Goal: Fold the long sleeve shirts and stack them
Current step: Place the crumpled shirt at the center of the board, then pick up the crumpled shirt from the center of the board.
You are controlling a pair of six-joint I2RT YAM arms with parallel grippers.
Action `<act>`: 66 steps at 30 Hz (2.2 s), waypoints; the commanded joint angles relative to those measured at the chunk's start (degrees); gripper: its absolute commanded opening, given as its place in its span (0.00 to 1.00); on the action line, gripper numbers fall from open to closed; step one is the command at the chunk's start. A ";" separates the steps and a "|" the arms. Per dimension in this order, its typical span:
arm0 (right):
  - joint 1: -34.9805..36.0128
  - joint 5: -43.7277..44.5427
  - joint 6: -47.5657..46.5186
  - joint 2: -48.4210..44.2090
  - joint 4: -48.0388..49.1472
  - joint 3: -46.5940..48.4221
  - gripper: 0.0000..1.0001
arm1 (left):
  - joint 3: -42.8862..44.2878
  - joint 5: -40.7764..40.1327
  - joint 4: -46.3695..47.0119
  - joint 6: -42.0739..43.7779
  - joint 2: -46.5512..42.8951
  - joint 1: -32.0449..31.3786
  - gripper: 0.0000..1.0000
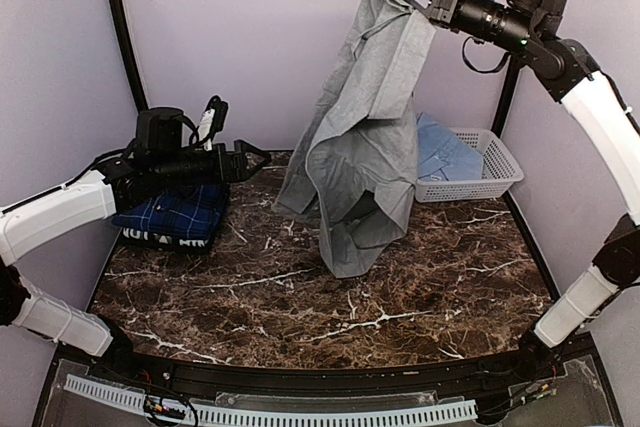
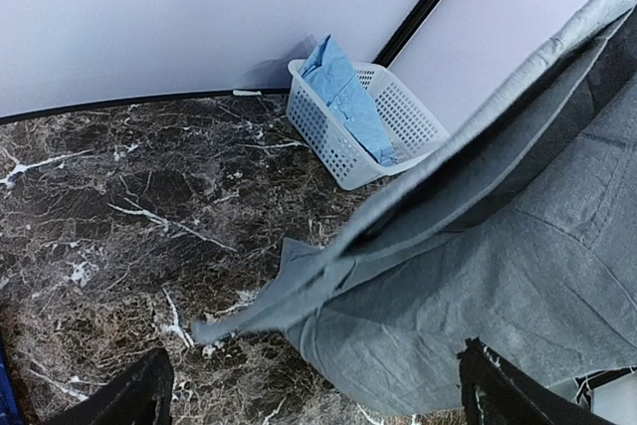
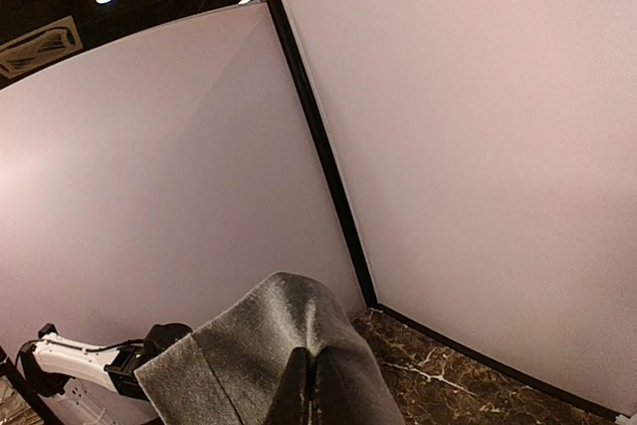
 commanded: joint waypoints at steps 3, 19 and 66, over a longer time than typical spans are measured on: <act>-0.15 -5.00 0.69 -0.75 2.87 -5.80 0.00 | -1.35 0.42 3.24 0.89 -2.72 -0.22 0.99; -5.64 4.70 0.39 4.41 1.66 -42.01 0.61 | -3.64 3.46 4.60 -0.99 2.51 -0.22 0.99; 33.77 49.03 12.41 14.58 -11.18 -46.57 0.00 | 10.69 3.22 -7.37 -6.16 32.94 -7.25 0.17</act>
